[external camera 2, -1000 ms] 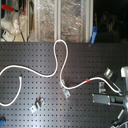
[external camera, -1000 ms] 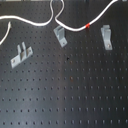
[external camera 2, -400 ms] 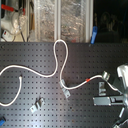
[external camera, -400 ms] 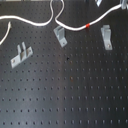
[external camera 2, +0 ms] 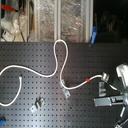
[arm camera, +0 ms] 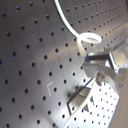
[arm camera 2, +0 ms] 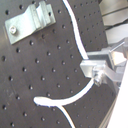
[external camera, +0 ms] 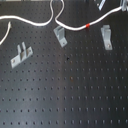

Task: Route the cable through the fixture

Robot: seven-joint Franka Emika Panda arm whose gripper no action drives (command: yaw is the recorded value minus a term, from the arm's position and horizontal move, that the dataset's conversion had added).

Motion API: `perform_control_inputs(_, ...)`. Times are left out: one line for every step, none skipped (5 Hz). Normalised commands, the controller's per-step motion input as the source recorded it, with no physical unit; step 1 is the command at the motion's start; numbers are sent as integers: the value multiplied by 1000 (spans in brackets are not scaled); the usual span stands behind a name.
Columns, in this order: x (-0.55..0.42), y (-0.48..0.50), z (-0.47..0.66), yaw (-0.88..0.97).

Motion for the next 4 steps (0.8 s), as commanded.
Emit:
perform_control_inputs(-281,-101,207,240)
perform_control_inputs(-293,-93,296,311)
perform_control_inputs(-285,-69,222,440)
perform_control_inputs(-97,-15,2,126)
